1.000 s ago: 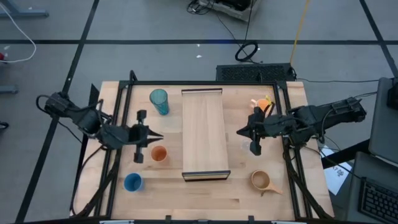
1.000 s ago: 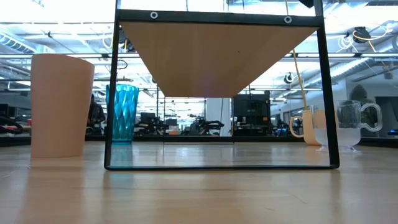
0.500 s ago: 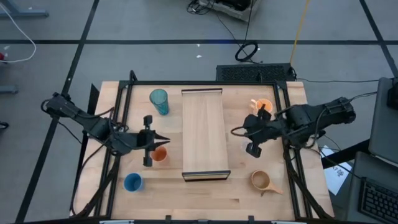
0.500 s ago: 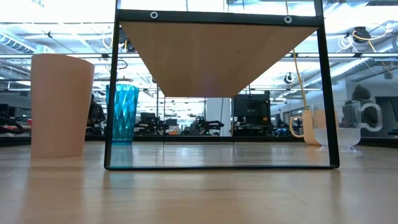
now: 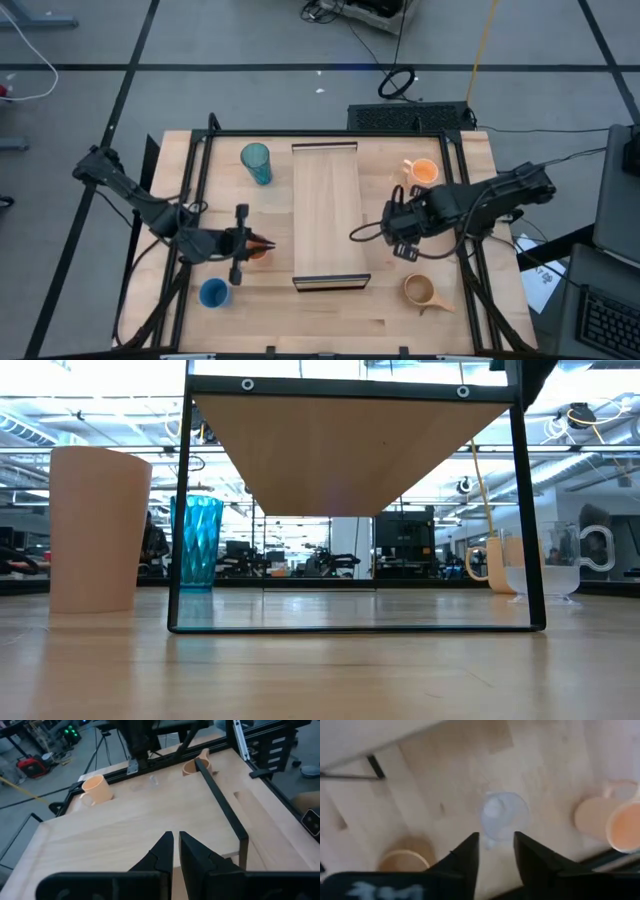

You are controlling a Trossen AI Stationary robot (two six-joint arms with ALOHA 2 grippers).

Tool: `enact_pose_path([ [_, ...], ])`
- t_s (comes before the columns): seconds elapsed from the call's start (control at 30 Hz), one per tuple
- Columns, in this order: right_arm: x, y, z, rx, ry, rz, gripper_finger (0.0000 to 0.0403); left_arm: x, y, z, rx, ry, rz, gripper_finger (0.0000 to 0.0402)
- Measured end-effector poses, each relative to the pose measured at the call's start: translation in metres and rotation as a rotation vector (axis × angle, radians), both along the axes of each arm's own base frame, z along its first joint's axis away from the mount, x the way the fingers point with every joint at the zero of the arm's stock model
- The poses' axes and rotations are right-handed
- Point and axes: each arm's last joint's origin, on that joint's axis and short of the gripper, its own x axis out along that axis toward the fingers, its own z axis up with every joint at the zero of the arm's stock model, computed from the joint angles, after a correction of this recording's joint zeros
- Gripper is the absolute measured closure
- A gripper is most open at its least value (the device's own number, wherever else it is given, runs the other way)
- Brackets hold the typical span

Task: Stack small to large cups/mugs on shelf
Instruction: Put the transparent mug on the shelf

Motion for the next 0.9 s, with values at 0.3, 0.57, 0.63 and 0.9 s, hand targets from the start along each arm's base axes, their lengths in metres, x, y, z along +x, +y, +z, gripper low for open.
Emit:
enact_pose_path([
  [0.3,0.005,0.006,-0.040,-0.011,0.028,0.068,0.0228,0.001,-0.002,0.002,0.019,-0.034,-0.021,0.0369],
  [0.57,-0.009,0.004,-0.045,-0.008,0.039,0.000,0.0233,0.000,-0.002,0.000,0.014,-0.010,-0.041,0.0369],
  [0.63,-0.013,0.006,-0.042,0.033,0.029,-0.036,0.0233,0.000,-0.002,0.000,0.015,-0.008,-0.041,0.0369],
  [0.9,-0.025,0.028,-0.033,0.194,-0.053,-0.271,0.0233,0.000,-0.002,-0.002,0.022,0.007,-0.043,0.0369],
])
